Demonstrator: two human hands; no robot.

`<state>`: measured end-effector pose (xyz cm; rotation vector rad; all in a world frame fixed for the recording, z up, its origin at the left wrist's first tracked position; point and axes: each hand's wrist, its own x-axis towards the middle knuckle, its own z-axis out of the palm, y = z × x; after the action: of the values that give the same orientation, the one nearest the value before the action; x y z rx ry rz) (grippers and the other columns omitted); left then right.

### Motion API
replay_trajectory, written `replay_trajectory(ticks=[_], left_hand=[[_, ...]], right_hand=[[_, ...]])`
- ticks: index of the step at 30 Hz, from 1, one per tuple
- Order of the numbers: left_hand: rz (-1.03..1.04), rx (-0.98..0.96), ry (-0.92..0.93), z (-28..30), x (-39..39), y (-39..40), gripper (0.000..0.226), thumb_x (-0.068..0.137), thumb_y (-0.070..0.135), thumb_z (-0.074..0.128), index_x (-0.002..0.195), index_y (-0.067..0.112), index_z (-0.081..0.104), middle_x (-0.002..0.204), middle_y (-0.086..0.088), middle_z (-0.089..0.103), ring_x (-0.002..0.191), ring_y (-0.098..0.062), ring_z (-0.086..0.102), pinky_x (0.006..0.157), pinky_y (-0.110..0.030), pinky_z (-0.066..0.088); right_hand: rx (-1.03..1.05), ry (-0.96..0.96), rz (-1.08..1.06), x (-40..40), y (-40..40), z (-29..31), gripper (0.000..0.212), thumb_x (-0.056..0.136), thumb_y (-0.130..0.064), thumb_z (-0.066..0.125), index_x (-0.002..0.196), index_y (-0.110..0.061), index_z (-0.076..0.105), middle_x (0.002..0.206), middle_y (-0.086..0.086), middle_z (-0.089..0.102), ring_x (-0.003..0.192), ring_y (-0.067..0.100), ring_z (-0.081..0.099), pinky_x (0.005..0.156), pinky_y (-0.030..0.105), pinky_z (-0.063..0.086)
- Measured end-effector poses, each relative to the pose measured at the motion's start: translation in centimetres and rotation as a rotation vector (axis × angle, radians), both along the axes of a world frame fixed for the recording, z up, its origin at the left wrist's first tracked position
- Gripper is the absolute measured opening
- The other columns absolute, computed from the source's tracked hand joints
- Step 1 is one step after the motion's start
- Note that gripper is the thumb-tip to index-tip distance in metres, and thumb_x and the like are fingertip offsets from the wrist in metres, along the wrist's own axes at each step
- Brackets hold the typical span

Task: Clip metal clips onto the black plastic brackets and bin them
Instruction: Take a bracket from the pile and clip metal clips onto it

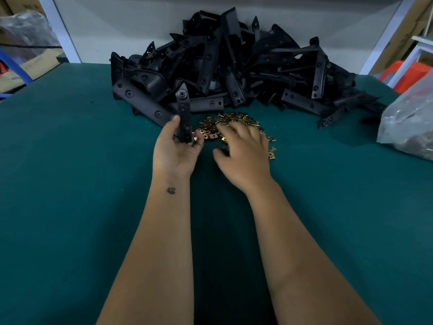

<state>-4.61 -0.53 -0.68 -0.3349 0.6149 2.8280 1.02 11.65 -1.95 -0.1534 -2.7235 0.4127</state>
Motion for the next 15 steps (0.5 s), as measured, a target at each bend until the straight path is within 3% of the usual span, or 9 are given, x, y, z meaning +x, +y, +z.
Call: replay_trajectory(ticks=[3, 6, 10, 15], left_hand=[[0.026, -0.032, -0.001, 0.07, -0.43, -0.49, 0.007, 0.096, 0.010, 0.061, 0.089, 0.007, 0.058, 0.095, -0.009, 0.052, 0.076, -0.018, 0.046, 0.073, -0.031, 0.047], [0.027, -0.018, -0.007, 0.08, -0.56, -0.48, 0.005, 0.096, 0.010, 0.060, 0.094, 0.006, 0.058, 0.100, -0.010, 0.052, 0.080, -0.018, 0.047, 0.072, -0.029, 0.046], [0.025, -0.009, -0.018, 0.07, -0.43, -0.32, 0.005, 0.096, 0.010, 0.060, 0.093, 0.006, 0.058, 0.099, -0.010, 0.050, 0.081, -0.018, 0.045, 0.071, -0.029, 0.046], [0.014, -0.087, 0.000, 0.08, -0.26, 0.08, 0.008, 0.094, 0.006, 0.062, 0.087, 0.007, 0.058, 0.092, -0.008, 0.051, 0.077, -0.017, 0.046, 0.063, -0.028, 0.050]], right_hand=[[0.142, -0.117, 0.102, -0.35, -0.77, -0.60, 0.060, 0.097, -0.053, 0.039, 0.153, -0.036, 0.023, 0.164, -0.004, 0.016, 0.147, 0.022, 0.011, 0.115, 0.048, 0.004], [0.195, -0.234, 0.125, -0.85, -1.09, -0.98, 0.062, 0.098, -0.061, 0.025, 0.155, -0.038, 0.015, 0.166, -0.004, 0.008, 0.151, 0.022, 0.003, 0.117, 0.050, -0.003], [0.179, -0.189, 0.111, -0.82, -1.07, -0.88, 0.059, 0.097, -0.060, 0.030, 0.151, -0.035, 0.031, 0.160, -0.005, 0.028, 0.146, 0.020, 0.018, 0.116, 0.048, 0.003], [0.162, -0.019, 0.068, -0.54, -0.84, -0.25, 0.032, 0.098, -0.037, 0.048, 0.122, -0.026, 0.065, 0.126, -0.008, 0.059, 0.121, 0.019, 0.044, 0.100, 0.038, 0.019]])
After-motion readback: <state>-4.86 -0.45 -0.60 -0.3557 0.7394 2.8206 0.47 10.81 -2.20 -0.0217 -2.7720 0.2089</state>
